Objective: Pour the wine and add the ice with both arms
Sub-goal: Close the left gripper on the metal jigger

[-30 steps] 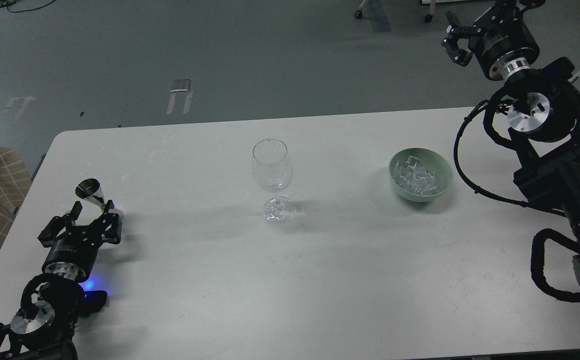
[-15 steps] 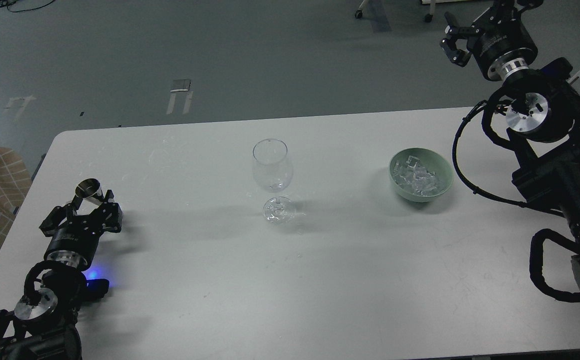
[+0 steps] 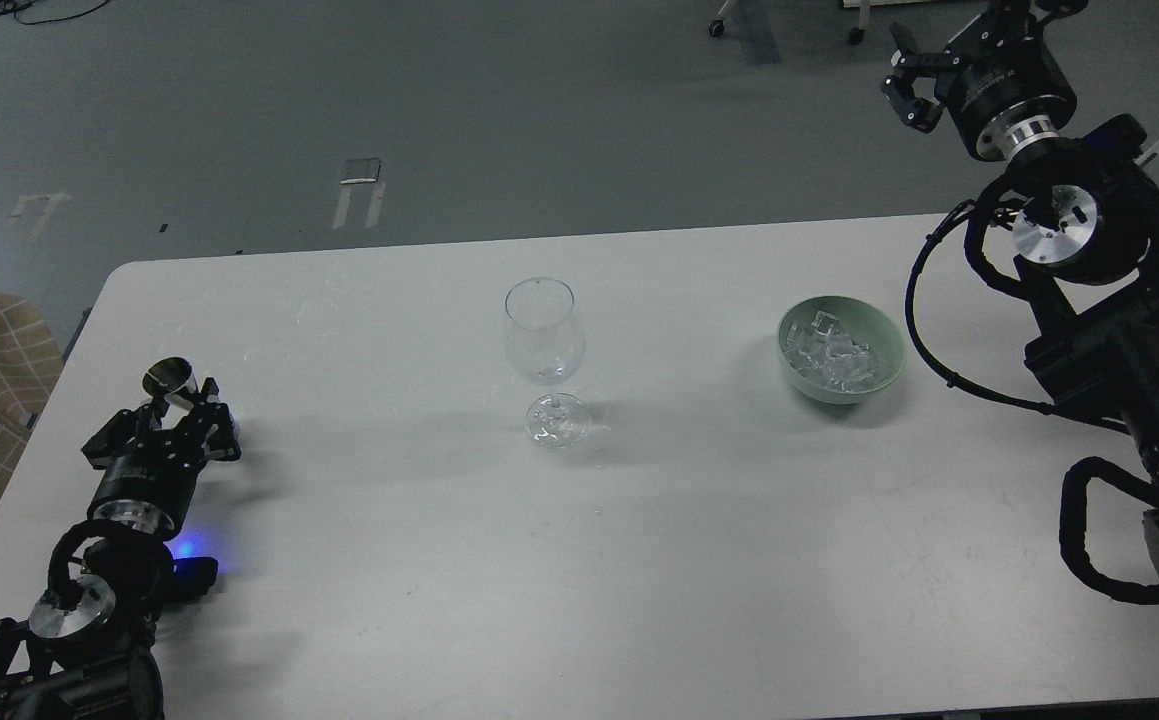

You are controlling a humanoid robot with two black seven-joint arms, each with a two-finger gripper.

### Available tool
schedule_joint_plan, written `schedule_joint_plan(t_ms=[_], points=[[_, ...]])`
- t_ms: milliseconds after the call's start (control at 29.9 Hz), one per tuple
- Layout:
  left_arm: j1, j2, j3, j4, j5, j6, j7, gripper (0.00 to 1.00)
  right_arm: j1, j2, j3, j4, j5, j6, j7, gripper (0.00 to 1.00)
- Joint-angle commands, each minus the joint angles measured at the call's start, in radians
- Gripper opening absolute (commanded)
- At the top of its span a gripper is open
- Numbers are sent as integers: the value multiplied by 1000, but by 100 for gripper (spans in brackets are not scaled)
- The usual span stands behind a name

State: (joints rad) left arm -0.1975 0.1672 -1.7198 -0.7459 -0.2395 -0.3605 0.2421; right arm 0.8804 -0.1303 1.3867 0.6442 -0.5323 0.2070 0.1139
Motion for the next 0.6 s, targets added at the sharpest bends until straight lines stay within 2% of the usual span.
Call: schedule_joint_plan(t_ms=[0, 167, 568], points=[[0, 0, -3, -1, -6, -15, 3, 35, 0, 0, 0, 0, 0, 0, 0, 100], [3, 0, 2, -1, -4, -46, 2, 27, 0, 0, -2, 0, 0, 0, 0, 100], [-5, 2, -3, -4, -6, -81, 9, 18, 2, 1, -2, 0, 0, 0, 0, 100]])
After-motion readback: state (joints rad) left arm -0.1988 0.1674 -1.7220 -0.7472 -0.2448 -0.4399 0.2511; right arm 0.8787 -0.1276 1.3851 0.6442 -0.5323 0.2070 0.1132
